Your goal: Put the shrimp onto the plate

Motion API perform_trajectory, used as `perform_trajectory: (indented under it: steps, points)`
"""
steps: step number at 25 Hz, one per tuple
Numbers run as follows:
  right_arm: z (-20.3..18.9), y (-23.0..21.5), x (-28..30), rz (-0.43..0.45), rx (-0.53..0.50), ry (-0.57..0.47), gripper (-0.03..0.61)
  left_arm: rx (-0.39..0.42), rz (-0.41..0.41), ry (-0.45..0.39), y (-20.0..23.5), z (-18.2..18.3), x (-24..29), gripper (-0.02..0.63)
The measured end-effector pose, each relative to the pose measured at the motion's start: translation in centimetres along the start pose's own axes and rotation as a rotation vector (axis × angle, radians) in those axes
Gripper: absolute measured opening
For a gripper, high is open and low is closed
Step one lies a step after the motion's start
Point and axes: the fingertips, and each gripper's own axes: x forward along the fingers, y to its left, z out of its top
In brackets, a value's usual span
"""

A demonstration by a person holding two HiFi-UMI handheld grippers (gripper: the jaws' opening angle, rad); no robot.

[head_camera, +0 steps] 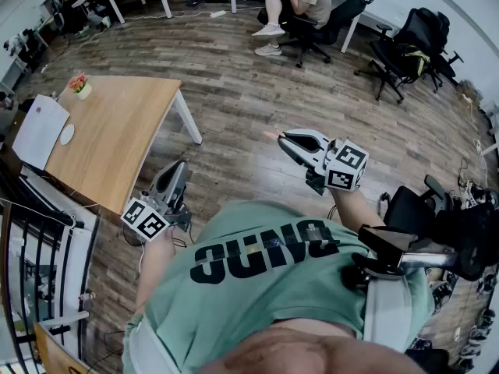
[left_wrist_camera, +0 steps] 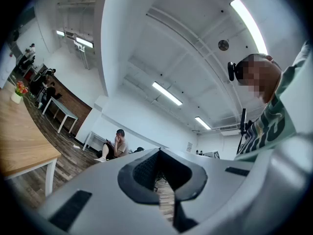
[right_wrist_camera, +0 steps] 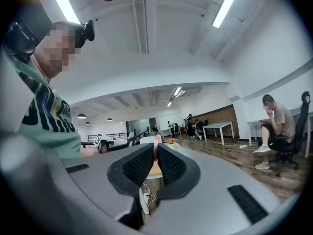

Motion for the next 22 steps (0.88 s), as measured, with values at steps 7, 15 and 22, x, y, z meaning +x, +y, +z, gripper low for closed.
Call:
perform_trajectory:
  steps: [7,15,22]
  points:
    - [0.2,-0.4,-0.1,0.016,-0.010,0.001,0.035,-0.004,0.004,-0.004,0.1,-0.2,0.5,0.006]
    - [0.6,-1.2,-0.6,0.047,-0.023,0.006,0.035,-0.001,0.015,-0.008,-0.2,-0.8,1.8,0.006]
    - [1.2,-2.5,-2.3,0.056,-0.032,0.000,0.035,0.005,0.010,-0.002,-1.3,-1.5,3.9,0.005]
